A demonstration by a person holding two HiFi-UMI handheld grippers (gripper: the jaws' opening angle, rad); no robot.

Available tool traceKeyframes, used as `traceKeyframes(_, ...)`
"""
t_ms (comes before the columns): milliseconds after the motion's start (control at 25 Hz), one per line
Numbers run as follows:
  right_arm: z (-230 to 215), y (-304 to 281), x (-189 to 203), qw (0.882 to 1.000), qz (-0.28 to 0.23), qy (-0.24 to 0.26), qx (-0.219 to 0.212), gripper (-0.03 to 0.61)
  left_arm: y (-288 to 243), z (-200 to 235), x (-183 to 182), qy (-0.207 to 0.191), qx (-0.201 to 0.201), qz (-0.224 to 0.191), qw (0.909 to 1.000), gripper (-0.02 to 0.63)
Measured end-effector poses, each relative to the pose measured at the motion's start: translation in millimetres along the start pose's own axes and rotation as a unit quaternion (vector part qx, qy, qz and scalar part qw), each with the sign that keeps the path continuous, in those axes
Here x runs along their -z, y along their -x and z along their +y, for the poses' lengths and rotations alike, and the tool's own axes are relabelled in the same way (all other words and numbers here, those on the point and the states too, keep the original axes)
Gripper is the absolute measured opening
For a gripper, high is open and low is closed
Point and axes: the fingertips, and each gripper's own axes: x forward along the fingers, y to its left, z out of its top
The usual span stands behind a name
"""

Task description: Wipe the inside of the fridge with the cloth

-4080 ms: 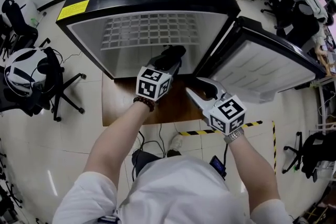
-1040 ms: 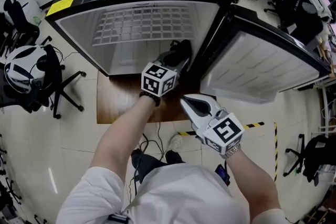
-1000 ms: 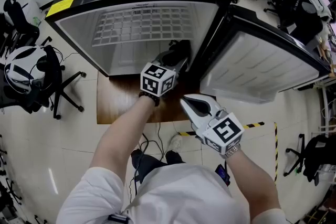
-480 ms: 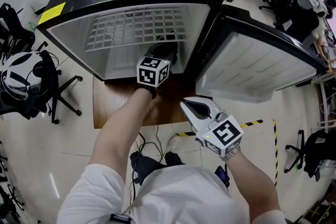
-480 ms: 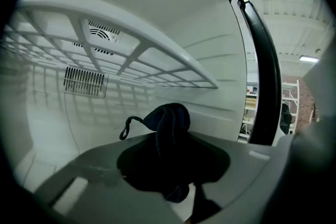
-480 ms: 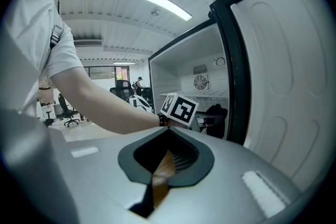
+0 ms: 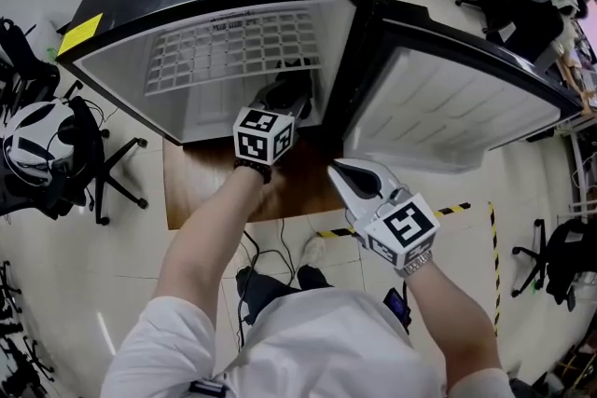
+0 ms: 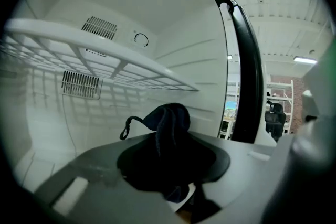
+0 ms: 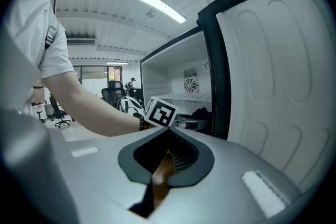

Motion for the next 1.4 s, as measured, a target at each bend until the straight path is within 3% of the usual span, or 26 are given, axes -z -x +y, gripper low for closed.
traceKeyframes(160, -7, -2, -3, 1.0, 0.009, 0.008, 0.016, 0.02, 15, -14, -4, -0.008, 0.016, -0.002, 0.9998, 0.109)
traceKeyframes(280, -11, -3, -5, 1.0, 0.017, 0.011, 0.022, 0.076, 28, -28, -8, -0.01, 0.032, -0.005, 0.9994, 0.109)
traceKeyframes(640, -18, -3, -16, 1.0, 0.022, 0.013, 0.008, 0.173, 76, -75, -33, -0.016, 0.13, -0.02, 0.9912, 0.114)
traceKeyframes(920, -19, -5, -24, 0.999, 0.039, 0.02, -0.029, 0.291, 113, -118, -57, 0.008, 0.247, -0.034, 0.9684, 0.114)
traceKeyframes(1200, 3, -1, -29, 0.992, 0.052, 0.072, -0.084, 0.299, 133, -152, -72, -0.001, 0.322, -0.023, 0.9464, 0.114)
traceKeyframes(1400, 8, 3, -40, 0.992, 0.036, 0.099, -0.075, 0.299, 136, -174, -82, -0.005, 0.355, -0.014, 0.9349, 0.117)
